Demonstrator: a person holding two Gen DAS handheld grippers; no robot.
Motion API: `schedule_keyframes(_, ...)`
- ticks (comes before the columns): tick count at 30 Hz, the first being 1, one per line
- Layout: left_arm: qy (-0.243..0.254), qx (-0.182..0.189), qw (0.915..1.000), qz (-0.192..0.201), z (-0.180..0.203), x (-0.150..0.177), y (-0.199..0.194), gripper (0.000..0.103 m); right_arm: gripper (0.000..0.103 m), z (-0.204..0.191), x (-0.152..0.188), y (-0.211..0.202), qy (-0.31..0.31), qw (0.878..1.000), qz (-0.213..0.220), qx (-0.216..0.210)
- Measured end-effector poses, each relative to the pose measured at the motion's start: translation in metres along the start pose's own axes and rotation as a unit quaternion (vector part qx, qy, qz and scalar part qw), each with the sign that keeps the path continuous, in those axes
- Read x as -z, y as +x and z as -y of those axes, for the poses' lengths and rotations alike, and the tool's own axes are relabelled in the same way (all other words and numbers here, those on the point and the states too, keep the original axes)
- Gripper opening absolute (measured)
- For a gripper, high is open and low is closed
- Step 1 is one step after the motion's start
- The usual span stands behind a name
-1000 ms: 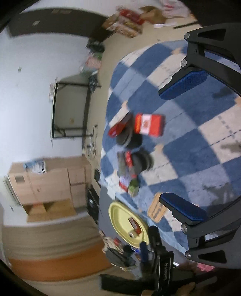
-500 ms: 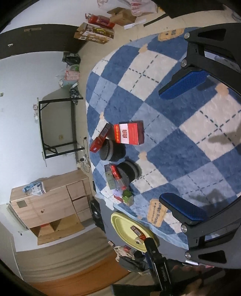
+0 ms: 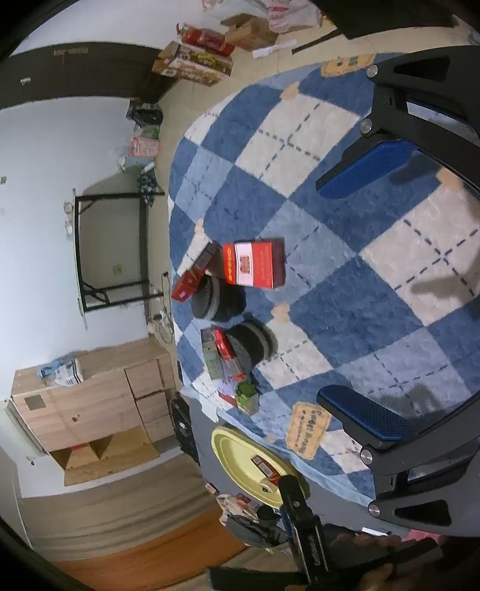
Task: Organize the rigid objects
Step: 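Withdraw both tools from the tray back over the rug, then grasp the lavender plush with the left gripper while the right grasps a red-white pack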
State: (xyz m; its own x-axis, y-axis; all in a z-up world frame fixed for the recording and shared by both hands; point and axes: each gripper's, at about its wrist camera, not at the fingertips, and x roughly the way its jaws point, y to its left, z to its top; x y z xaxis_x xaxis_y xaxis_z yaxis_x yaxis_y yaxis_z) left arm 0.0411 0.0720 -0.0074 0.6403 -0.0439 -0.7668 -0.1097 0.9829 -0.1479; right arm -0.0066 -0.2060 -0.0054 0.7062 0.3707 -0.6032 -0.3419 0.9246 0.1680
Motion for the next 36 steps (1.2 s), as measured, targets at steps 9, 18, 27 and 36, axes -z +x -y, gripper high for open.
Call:
schedule_keyframes(9,0.061,-0.075,0.9948,-0.032,-0.017,-0.027,0.061,0.103,0.103,0.001,-0.01,0.04,-0.017,1.0,-0.014,0.009)
schedule_keyframes(18,0.057,-0.024,0.9975,-0.033,-0.015,-0.058,0.119,0.103,0.102,0.018,-0.028,0.104,-0.027,0.999,-0.042,0.021)
schedule_keyframes(27,0.083,0.038,0.9958,-0.01,-0.009,-0.091,0.164,0.075,0.099,0.032,-0.044,0.173,-0.012,0.999,-0.029,0.042)
schedule_keyframes(36,0.115,0.059,0.9914,0.017,0.008,-0.09,0.171,0.047,0.088,0.027,-0.042,0.218,-0.028,0.997,-0.039,0.054)
